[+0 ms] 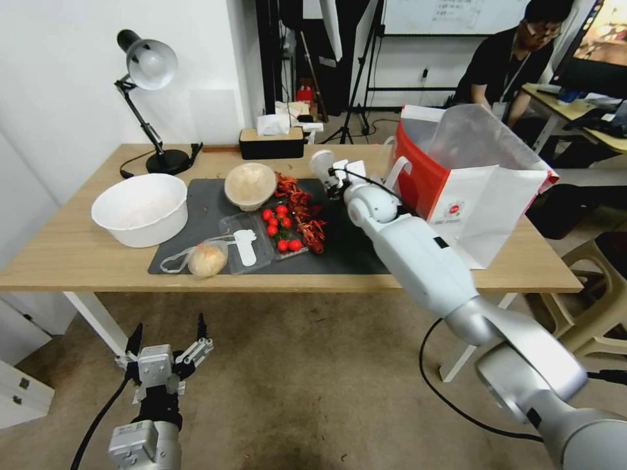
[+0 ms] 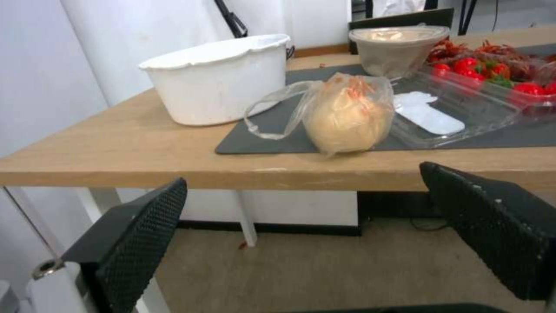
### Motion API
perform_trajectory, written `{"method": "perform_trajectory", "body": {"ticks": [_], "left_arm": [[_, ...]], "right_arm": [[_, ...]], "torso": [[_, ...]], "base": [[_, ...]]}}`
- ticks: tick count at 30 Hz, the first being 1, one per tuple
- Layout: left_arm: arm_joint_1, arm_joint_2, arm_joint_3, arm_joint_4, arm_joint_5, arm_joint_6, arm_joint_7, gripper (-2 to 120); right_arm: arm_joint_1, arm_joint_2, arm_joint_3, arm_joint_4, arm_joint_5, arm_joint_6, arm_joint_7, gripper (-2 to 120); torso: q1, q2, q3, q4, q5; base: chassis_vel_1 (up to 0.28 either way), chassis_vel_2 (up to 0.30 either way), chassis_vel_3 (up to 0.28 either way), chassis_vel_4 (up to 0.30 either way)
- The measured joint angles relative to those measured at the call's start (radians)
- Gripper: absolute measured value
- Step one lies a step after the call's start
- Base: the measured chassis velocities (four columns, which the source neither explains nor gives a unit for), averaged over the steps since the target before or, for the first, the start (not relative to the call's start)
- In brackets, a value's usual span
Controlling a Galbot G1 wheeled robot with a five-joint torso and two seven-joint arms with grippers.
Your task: Pick up the trash from the table and place it into the takeout bag.
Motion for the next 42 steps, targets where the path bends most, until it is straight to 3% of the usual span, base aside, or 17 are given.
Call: {"method": "perform_trajectory", "body": {"ticks": [3,10,16,19,22,24,26,31,42], "left_arm": [[0.000,0.001,0.000,0.000,0.001,0.000,-0.001,100],[0.005,0.001,-0.001,-0.003,0.006,0.004,-0.005,100],[0.023,-0.009,0.002,-0.003,0.018,-0.009,-0.006,100],[0.029,-0.011,0.003,-0.004,0.021,-0.013,-0.007,100],[0.030,-0.013,0.001,-0.009,0.021,-0.014,-0.007,100],[0.030,-0.013,0.001,-0.009,0.021,-0.014,-0.007,100],[0.030,-0.014,0.003,-0.009,0.023,-0.015,-0.007,100],[0.026,-0.015,0.009,-0.010,0.027,-0.014,-0.007,100],[0.018,-0.013,0.009,-0.012,0.022,-0.020,-0.022,100]], "right_arm": [[-0.019,-0.039,0.000,0.081,-0.001,0.023,0.010,18],[-0.107,-0.155,0.035,0.386,0.017,0.091,0.039,9],[-0.153,-0.208,0.098,0.545,0.049,0.134,0.060,7],[-0.168,-0.232,0.151,0.615,0.066,0.125,0.110,7],[-0.197,-0.297,0.225,0.715,0.098,0.044,0.273,7],[-0.207,-0.316,0.237,0.731,0.101,0.033,0.293,7],[-0.255,-0.381,0.292,0.772,0.101,0.006,0.339,7],[-0.305,-0.431,0.333,0.778,0.105,-0.018,0.376,6],[-0.329,-0.448,0.363,0.746,0.135,-0.022,0.385,45]], "torso": [[0.000,0.000,0.000,-0.0008,0.0000],[0.000,0.000,0.000,-0.0001,0.0000],[0.000,0.000,0.000,-0.0002,0.0000],[0.000,0.000,0.000,0.0001,-0.0001],[0.000,0.000,0.000,-0.0002,0.0000],[0.000,0.000,0.000,-0.0004,0.0000],[0.000,0.000,0.000,-0.0005,0.0000],[0.000,0.000,0.000,-0.0005,0.0005],[0.000,0.000,0.000,-0.0001,-0.0001]], "base": [[0.000,0.000,0.000,0.000],[0.000,0.000,0.000,0.000],[0.000,0.000,0.000,0.000],[0.000,0.000,0.000,0.000],[0.000,0.000,0.000,0.000],[0.000,0.000,0.000,0.000],[0.000,0.000,0.000,0.000],[0.000,0.000,0.000,0.000],[0.000,0.000,0.000,0.000]]}}
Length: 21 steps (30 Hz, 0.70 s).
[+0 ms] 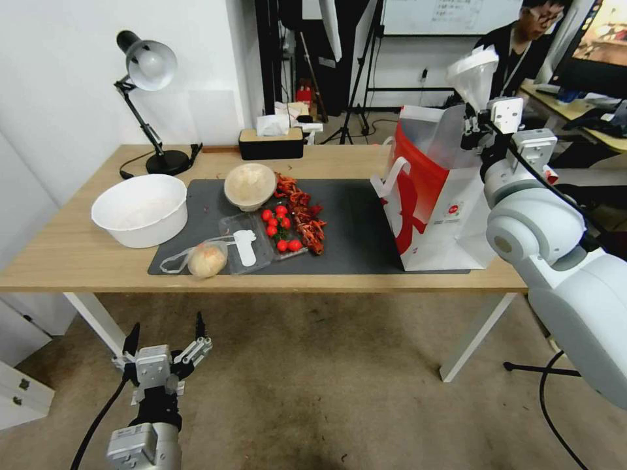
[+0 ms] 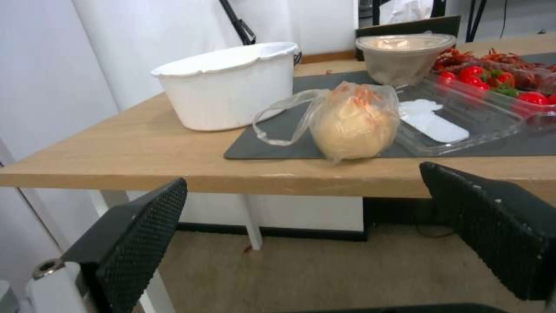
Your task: Pick up the trash from the table and place it into the takeout bag.
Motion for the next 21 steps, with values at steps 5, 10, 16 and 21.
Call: {"method": "perform_trajectory", "body": {"ticks": [5,10,16,21], "left_arm": [[-0.002,-0.001,0.000,-0.001,0.001,0.000,0.000,100],[-0.003,-0.003,0.000,-0.003,0.001,0.000,0.000,100],[-0.002,-0.002,-0.002,-0.006,0.001,0.001,0.000,100],[0.001,0.000,-0.003,-0.010,0.001,0.002,0.002,100]], "right_arm": [[-0.003,0.003,-0.005,-0.002,0.002,0.000,0.001,64],[-0.013,0.009,-0.010,0.006,0.001,0.002,-0.007,84],[-0.017,0.006,-0.009,0.037,0.038,0.042,-0.019,99],[-0.025,-0.007,-0.002,0.090,0.136,0.082,-0.040,100]], "torso": [[0.000,0.000,0.000,0.0000,-0.0002],[0.000,0.000,0.000,0.0000,-0.0001],[0.000,0.000,0.000,0.0000,-0.0002],[0.000,0.000,0.000,-0.0001,-0.0001]], "base": [[0.000,0.000,0.000,0.000],[0.000,0.000,0.000,0.000],[0.000,0.000,0.000,0.000],[0.000,0.000,0.000,0.000]]}}
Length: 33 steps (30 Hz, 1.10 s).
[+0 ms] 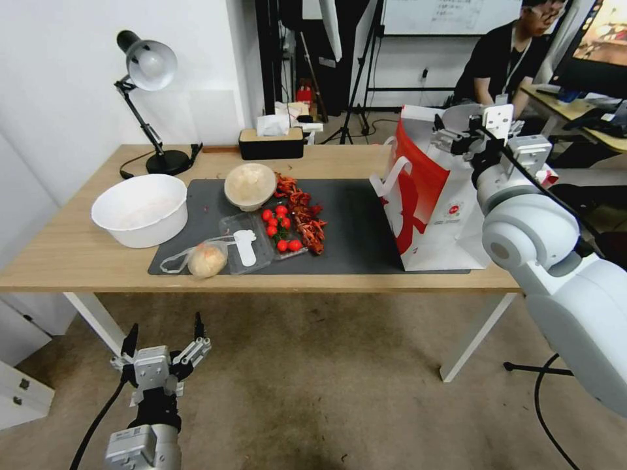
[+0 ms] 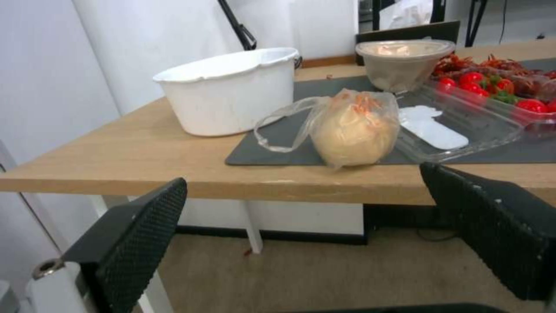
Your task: Pick up the trash from the table and place it into the takeout bag.
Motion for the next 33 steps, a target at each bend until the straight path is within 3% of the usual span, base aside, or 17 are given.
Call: {"method": "perform_trajectory", "body": {"ticks": [2,10,14,24,27,33], "left_arm": [[0.003,0.000,0.000,-0.002,0.000,0.000,0.002,100],[-0.002,0.002,-0.003,-0.003,-0.006,0.003,0.009,100],[-0.006,0.003,-0.003,0.001,-0.009,0.004,0.010,100],[-0.011,-0.011,0.007,0.004,-0.003,0.000,0.010,100],[-0.011,-0.011,0.008,0.004,-0.003,-0.001,0.011,100],[-0.017,0.005,0.004,0.007,-0.016,-0.005,0.010,100]], "right_arm": [[-0.017,-0.003,0.006,0.040,0.067,0.018,-0.022,100],[-0.135,-0.002,0.007,0.126,0.088,0.092,-0.115,100],[-0.267,-0.003,0.021,0.190,0.050,0.130,-0.186,100],[-0.473,0.025,0.060,0.262,-0.062,0.165,-0.222,100],[-0.554,0.056,0.080,0.259,-0.121,0.205,-0.234,100],[-0.824,0.192,0.143,0.202,-0.322,0.425,-0.289,100]], "torso": [[0.000,0.000,0.000,0.0001,-0.0003],[0.000,0.000,0.000,0.0000,0.0000],[0.000,0.000,0.000,-0.0001,0.0000],[0.000,0.000,0.000,0.0000,-0.0001],[0.000,0.000,0.000,0.0003,0.0000],[0.000,0.000,0.000,0.0000,0.0001]], "base": [[0.000,0.000,0.000,0.000],[0.000,0.000,0.000,0.000],[0.000,0.000,0.000,0.000],[0.000,0.000,0.000,0.000],[0.000,0.000,0.000,0.000],[0.000,0.000,0.000,0.000]]}}
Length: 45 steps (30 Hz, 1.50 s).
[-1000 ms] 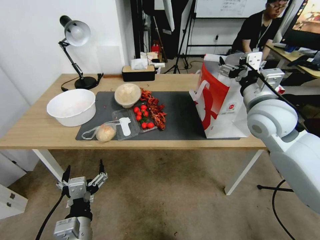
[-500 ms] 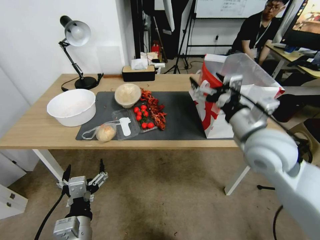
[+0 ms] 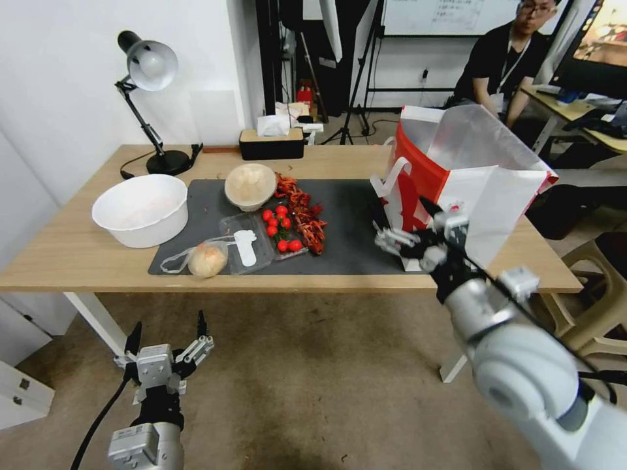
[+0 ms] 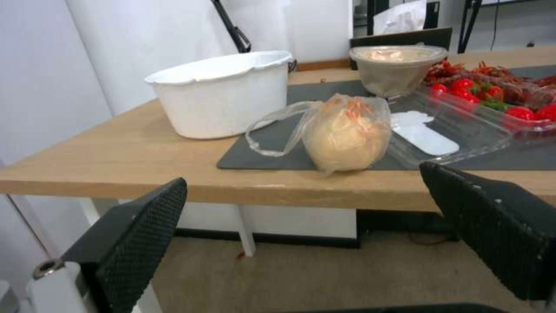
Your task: Pick up the trash from the table and place it into the takeout bag.
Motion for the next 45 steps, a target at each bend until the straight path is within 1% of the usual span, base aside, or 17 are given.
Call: {"method": "perform_trajectory", "body": {"ticks": [2,11,19,24,28,30,32,33,34,36,37,38,39,40,41,44,45], "left_arm": [[-0.007,0.004,0.002,0.003,-0.005,0.001,0.000,100],[-0.041,0.030,0.002,0.006,-0.052,0.025,-0.002,100],[-0.074,0.059,-0.022,0.000,-0.092,0.043,-0.006,100],[-0.092,0.075,-0.026,0.000,-0.111,0.047,-0.006,100],[-0.126,0.116,-0.035,0.011,-0.160,0.048,0.012,100],[-0.163,0.165,-0.047,0.018,-0.234,0.057,0.012,100],[-0.196,0.217,-0.064,0.011,-0.341,0.080,-0.014,100],[-0.196,0.217,-0.064,0.011,-0.341,0.080,-0.014,100],[-0.216,0.251,-0.072,0.001,-0.407,0.112,-0.032,100],[-0.252,0.312,-0.080,-0.005,-0.501,0.155,-0.052,100],[-0.252,0.312,-0.080,-0.005,-0.501,0.155,-0.052,100],[-0.260,0.337,-0.082,-0.002,-0.531,0.163,-0.053,100],[-0.268,0.368,-0.081,0.009,-0.566,0.165,-0.053,100],[-0.268,0.368,-0.081,0.009,-0.566,0.165,-0.053,100],[-0.280,0.391,-0.075,0.023,-0.590,0.166,-0.047,100],[-0.347,0.464,-0.043,0.084,-0.624,0.166,-0.011,100],[-0.347,0.464,-0.043,0.084,-0.624,0.166,-0.011,100]], "right_arm": [[-0.074,0.045,0.023,-0.029,-0.063,0.081,-0.018,100],[-0.220,0.144,0.083,-0.102,-0.173,0.201,-0.034,100],[-0.290,0.214,0.062,-0.138,-0.220,0.241,-0.045,100],[-0.298,0.228,0.043,-0.142,-0.235,0.244,-0.047,100],[-0.294,0.230,0.030,-0.142,-0.240,0.244,-0.047,100],[-0.278,0.218,0.016,-0.142,-0.240,0.237,-0.046,100],[-0.253,0.196,-0.006,-0.142,-0.235,0.225,-0.041,100],[-0.253,0.196,-0.006,-0.142,-0.235,0.225,-0.041,100],[-0.245,0.183,-0.012,-0.142,-0.231,0.219,-0.040,100],[-0.237,0.167,-0.021,-0.141,-0.224,0.212,-0.040,100],[-0.237,0.167,-0.021,-0.141,-0.224,0.212,-0.040,100],[-0.231,0.160,-0.026,-0.141,-0.220,0.209,-0.040,100],[-0.218,0.151,-0.035,-0.147,-0.215,0.206,-0.040,100],[-0.218,0.151,-0.035,-0.147,-0.215,0.206,-0.040,100],[-0.214,0.146,-0.038,-0.150,-0.214,0.204,-0.040,100],[-0.217,0.143,-0.037,-0.151,-0.213,0.202,-0.039,100],[-0.217,0.143,-0.037,-0.151,-0.213,0.202,-0.039,100]], "torso": [[0.000,0.000,0.000,-0.0002,-0.0004],[0.000,0.000,0.000,0.0002,-0.0005],[0.000,0.000,0.000,0.0001,-0.0003],[0.000,0.000,0.000,0.0003,-0.0003],[0.000,0.000,0.000,0.0002,-0.0004],[0.000,0.000,0.000,-0.0001,-0.0006],[0.000,0.000,0.000,0.0003,-0.0003],[0.000,0.000,0.000,0.0003,-0.0003],[0.000,0.000,0.000,0.0007,-0.0003],[0.000,0.000,0.000,-0.0004,-0.0002],[0.000,0.000,0.000,-0.0004,-0.0002],[0.000,0.000,0.000,-0.0005,-0.0004],[0.000,0.000,0.000,0.0002,0.0000],[0.000,0.000,0.000,0.0002,0.0000],[0.000,0.000,0.000,0.0009,0.0000],[0.000,0.000,0.000,-0.0004,-0.0003],[0.000,0.000,0.000,-0.0004,-0.0003]], "base": [[0.000,0.000,0.000,0.000],[0.000,0.000,0.000,0.000],[0.000,0.000,0.000,0.000],[0.000,0.000,0.000,0.000],[0.000,0.000,0.000,0.000],[0.000,0.000,0.000,0.000],[0.000,0.000,0.000,0.000],[0.000,0.000,0.000,0.000],[0.000,0.000,0.000,0.000],[0.000,0.000,0.000,0.000],[0.000,0.000,0.000,0.000],[0.000,0.000,0.000,0.000],[0.000,0.000,0.000,0.000],[0.000,0.000,0.000,0.000],[0.000,0.000,0.000,0.000],[0.000,0.000,0.000,0.000],[0.000,0.000,0.000,0.000]]}}
